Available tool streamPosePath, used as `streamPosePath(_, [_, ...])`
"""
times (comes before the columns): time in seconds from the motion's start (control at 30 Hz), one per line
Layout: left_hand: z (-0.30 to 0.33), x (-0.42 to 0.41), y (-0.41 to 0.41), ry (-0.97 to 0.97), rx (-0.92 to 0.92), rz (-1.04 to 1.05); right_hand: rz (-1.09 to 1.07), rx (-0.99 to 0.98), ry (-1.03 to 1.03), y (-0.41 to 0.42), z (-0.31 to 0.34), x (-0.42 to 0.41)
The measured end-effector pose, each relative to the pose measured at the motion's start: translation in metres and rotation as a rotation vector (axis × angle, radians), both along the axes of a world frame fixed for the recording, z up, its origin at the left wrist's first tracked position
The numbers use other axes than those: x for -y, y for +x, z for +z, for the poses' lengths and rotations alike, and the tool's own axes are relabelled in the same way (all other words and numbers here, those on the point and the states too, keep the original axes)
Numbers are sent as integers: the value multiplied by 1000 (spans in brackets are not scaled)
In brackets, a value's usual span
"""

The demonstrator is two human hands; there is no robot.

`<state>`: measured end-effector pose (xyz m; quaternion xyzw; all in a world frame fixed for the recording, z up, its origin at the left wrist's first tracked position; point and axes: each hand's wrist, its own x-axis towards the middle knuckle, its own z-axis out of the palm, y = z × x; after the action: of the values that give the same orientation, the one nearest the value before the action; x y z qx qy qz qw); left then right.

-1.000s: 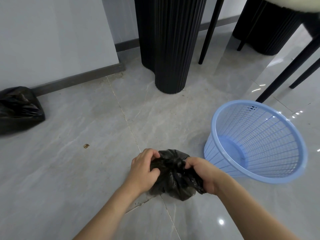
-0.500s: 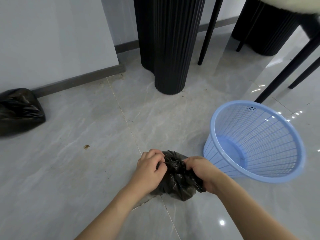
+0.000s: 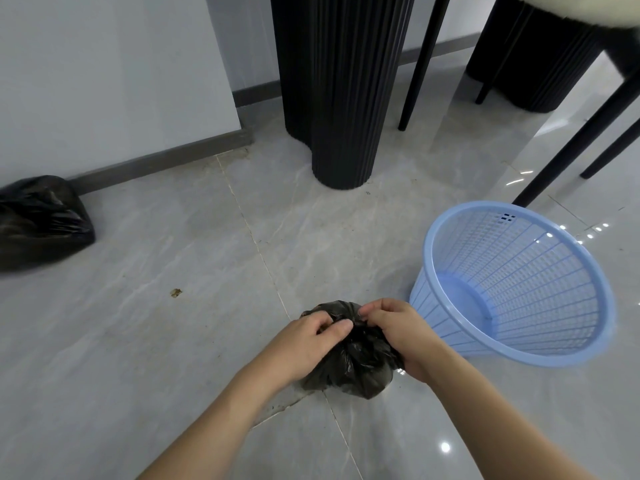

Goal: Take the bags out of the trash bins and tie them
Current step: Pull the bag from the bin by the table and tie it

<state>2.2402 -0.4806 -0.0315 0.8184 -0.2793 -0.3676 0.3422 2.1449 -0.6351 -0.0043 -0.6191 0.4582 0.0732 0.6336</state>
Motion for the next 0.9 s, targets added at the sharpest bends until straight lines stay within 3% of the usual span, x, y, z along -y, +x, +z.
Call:
streamPosePath(0.1, [-2, 0, 4, 75, 110, -68, 49, -7, -139, 0, -5, 0])
streamPosePath(0.3, [-1, -5, 27, 113, 145, -6, 186, 32, -443, 2, -14, 0])
streamPosePath(0.5, [-14, -24, 48, 347, 241, 76, 247, -147, -614, -7, -33, 7])
streamPosePath(0.73, [-23, -16, 48, 328, 357, 196, 303, -153, -527, -6, -33, 2])
streamPosePath(0.9, [-28, -11, 47, 111, 171, 326, 462, -139, -368, -8, -27, 4])
